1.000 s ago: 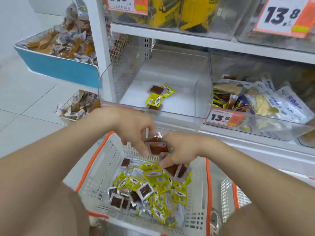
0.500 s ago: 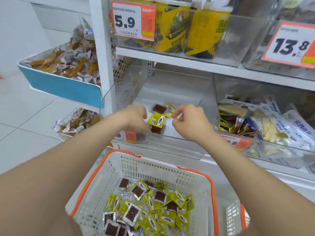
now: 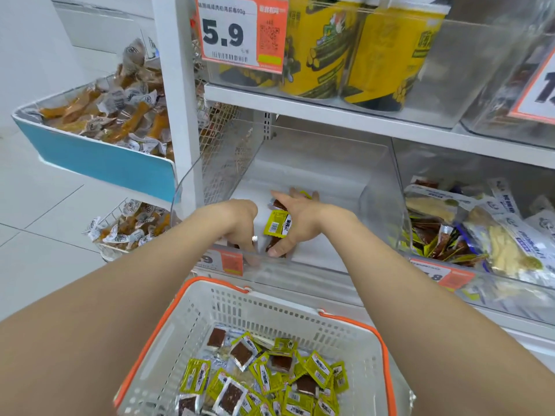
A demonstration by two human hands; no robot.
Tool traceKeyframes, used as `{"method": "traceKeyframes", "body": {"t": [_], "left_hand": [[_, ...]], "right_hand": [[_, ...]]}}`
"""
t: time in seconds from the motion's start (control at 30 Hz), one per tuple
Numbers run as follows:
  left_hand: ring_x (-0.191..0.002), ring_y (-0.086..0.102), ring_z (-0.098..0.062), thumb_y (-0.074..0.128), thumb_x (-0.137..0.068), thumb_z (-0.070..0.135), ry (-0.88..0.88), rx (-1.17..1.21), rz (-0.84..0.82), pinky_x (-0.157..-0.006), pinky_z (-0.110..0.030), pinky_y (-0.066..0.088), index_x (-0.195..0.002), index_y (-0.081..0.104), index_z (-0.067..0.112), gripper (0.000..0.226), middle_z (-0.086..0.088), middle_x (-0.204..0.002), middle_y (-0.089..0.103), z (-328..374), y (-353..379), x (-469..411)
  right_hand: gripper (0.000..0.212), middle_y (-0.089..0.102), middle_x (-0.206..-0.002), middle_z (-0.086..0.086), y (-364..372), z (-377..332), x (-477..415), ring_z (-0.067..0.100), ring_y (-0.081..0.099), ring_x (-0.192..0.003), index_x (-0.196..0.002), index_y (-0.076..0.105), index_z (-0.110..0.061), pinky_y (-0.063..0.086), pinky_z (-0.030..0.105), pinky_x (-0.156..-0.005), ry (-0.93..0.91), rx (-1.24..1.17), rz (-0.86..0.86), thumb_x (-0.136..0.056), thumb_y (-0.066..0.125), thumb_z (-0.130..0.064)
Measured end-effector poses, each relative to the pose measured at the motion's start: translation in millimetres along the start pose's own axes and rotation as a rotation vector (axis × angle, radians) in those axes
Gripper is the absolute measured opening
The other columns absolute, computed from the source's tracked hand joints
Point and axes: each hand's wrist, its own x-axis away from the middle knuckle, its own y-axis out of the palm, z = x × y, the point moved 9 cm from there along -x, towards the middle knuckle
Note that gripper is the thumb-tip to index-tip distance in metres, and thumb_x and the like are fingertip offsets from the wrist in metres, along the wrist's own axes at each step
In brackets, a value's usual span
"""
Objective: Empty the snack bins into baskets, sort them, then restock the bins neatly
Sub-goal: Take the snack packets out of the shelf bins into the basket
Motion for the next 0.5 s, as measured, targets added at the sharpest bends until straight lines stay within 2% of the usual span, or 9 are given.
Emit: {"method": "traceKeyframes", "body": {"t": [0.07,0.13,0.2,0.27,0.37,0.43,0.5], "left_hand": [[-0.075,0.064,-0.026,0.096,-0.067,0.046,-0.009,0.017,-0.031,-0.074,-0.037,0.06,-0.104,0.059,0.01,0.064,-0.005,-0.09,0.063,-3,3,0],[-0.077,0.063,-0.026,0.092,-0.073,0.047,0.01,-0.018,-0.031,-0.072,-0.035,0.057,-0.113,0.06,0.008,0.065,-0.009,-0.102,0.069,-2,3,2],[-0.084,0.062,-0.025,0.088,-0.079,0.046,0.027,-0.027,-0.001,-0.07,-0.031,0.051,-0.124,0.059,0.007,0.066,-0.011,-0.116,0.07,2,1,6],[-0.081,0.057,-0.025,0.085,-0.084,0.041,0.035,0.012,0.031,-0.061,-0.028,0.044,-0.129,0.058,0.005,0.063,-0.011,-0.117,0.069,4,-2,11],[-0.069,0.056,-0.023,0.085,-0.086,0.031,0.044,0.102,0.051,-0.052,-0.027,0.044,-0.129,0.054,0.009,0.058,-0.008,-0.105,0.065,3,-3,15],[-0.07,0.061,-0.022,0.089,-0.082,0.028,0.066,0.215,0.062,-0.057,-0.03,0.053,-0.124,0.053,0.015,0.056,-0.004,-0.099,0.061,3,-5,16],[-0.082,0.066,-0.025,0.09,-0.08,0.024,0.095,0.319,0.115,-0.067,-0.034,0.058,-0.116,0.056,0.018,0.05,-0.003,-0.105,0.061,4,-10,18]], "right_hand": [[0.129,0.022,-0.165,-0.002,0,1,-3,0.035,0.02,-0.152,-0.158,0.021,-0.044,0.021,0.05,-0.124,-0.027,0.014,0.018,-0.051,0.08,-0.086],[0.099,0.039,-0.144,-0.002,-4,2,-3,0.035,0.039,-0.134,-0.145,0.039,-0.046,0.032,0.047,-0.115,-0.021,-0.001,0.079,-0.06,0.077,-0.081],[0.074,0.042,-0.126,-0.003,-6,1,-2,0.035,0.045,-0.12,-0.132,0.047,-0.047,0.035,0.048,-0.109,-0.036,-0.001,0.118,-0.069,0.075,-0.073],[0.058,0.042,-0.121,-0.002,-2,-2,3,0.033,0.049,-0.112,-0.126,0.05,-0.045,0.04,0.046,-0.104,-0.063,-0.013,0.094,-0.076,0.074,-0.063],[0.042,0.047,-0.113,0.002,2,-10,12,0.029,0.057,-0.109,-0.125,0.057,-0.035,0.048,0.036,-0.09,-0.109,-0.051,0.087,-0.085,0.073,-0.037],[0.04,0.046,-0.107,0.002,3,-11,17,0.029,0.058,-0.11,-0.123,0.059,-0.033,0.051,0.037,-0.089,-0.089,-0.037,0.084,-0.085,0.072,-0.03],[0.043,0.048,-0.111,0.006,5,-9,21,0.031,0.059,-0.106,-0.123,0.058,-0.032,0.054,0.041,-0.09,-0.05,-0.017,0.092,-0.083,0.073,-0.03]]}}
